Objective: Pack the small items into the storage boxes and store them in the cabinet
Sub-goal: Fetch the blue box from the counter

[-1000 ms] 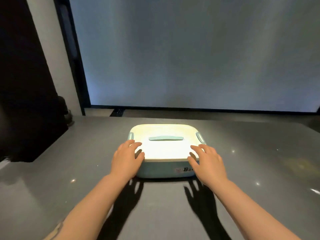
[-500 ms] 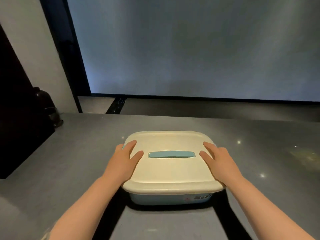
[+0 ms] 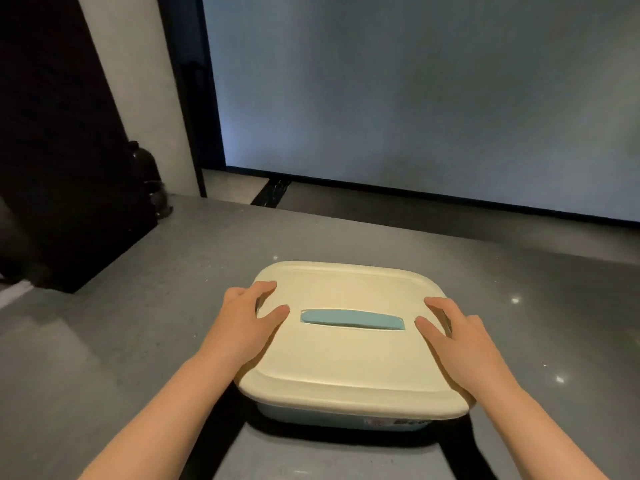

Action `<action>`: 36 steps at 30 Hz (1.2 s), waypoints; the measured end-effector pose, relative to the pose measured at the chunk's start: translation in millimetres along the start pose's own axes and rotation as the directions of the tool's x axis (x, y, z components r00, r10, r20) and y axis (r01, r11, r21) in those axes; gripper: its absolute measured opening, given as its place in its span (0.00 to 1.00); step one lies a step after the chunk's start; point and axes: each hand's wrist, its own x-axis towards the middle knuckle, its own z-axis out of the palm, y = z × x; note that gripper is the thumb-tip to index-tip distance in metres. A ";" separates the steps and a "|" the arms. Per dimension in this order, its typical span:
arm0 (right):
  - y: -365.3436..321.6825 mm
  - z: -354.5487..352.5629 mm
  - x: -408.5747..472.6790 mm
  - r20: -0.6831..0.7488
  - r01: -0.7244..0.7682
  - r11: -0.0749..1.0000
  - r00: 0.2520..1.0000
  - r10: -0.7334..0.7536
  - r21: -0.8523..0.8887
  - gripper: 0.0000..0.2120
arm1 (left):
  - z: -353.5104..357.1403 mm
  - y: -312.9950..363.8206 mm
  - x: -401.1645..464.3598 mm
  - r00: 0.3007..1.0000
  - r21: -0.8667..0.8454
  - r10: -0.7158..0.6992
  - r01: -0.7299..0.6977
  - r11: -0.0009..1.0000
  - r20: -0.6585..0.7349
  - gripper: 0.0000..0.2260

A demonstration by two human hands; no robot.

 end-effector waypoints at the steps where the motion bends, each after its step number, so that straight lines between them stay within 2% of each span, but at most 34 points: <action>1: -2.8 3.8 -5.0 0.002 0.021 1.000 1.000 -0.021 0.004 0.16 | -4.3 -4.3 -12.3 0.999 0.005 -0.031 0.032 0.999 -0.042 0.22; 7: -40.6 27.1 -19.1 0.077 0.244 0.968 0.966 -0.248 0.054 0.11 | -52.7 -37.0 -90.3 0.944 0.043 -0.198 0.217 0.975 -0.265 0.22; 9: -62.7 42.9 -29.8 0.149 0.337 0.938 0.926 -0.346 0.081 0.11 | -73.6 -54.6 -128.6 0.899 0.022 -0.256 0.282 0.959 -0.356 0.20; 12: -101.3 72.4 -59.9 0.243 0.473 0.867 0.832 -0.498 0.155 0.11 | -103.9 -77.4 -198.8 0.793 -0.023 -0.355 0.396 0.918 -0.496 0.18; 16: -153.7 113.3 -124.4 0.361 0.622 0.734 0.641 -0.678 0.274 0.11 | -136.9 -96.4 -311.0 0.556 -0.082 -0.463 0.576 0.813 -0.691 0.16; 21: -208.6 162.1 -249.2 0.466 0.734 0.519 0.309 -0.829 0.438 0.13 | -163.9 -100.6 -479.6 0.222 -0.251 -0.533 0.695 0.674 -0.816 0.15; 24: -228.3 187.5 -350.5 0.490 0.742 0.396 0.105 -0.865 0.541 0.12 | -167.7 -92.7 -591.9 -0.004 -0.409 -0.572 0.702 0.583 -0.821 0.15; 28: -230.9 218.4 -512.6 0.469 0.715 0.258 -0.109 -0.876 0.649 0.11 | -161.2 -77.8 -746.5 -0.297 -0.575 -0.542 0.673 0.465 -0.786 0.13; 32: -211.3 234.5 -680.5 0.460 0.620 0.162 -0.358 -0.813 0.768 0.12 | -146.0 -56.1 -898.8 -0.520 -0.680 -0.454 0.650 0.340 -0.723 0.14; 36: -190.8 230.0 -829.4 0.425 0.530 0.086 -0.561 -0.710 0.844 0.11 | -126.6 -27.1 -1026.5 -0.679 -0.758 -0.338 0.607 0.240 -0.651 0.15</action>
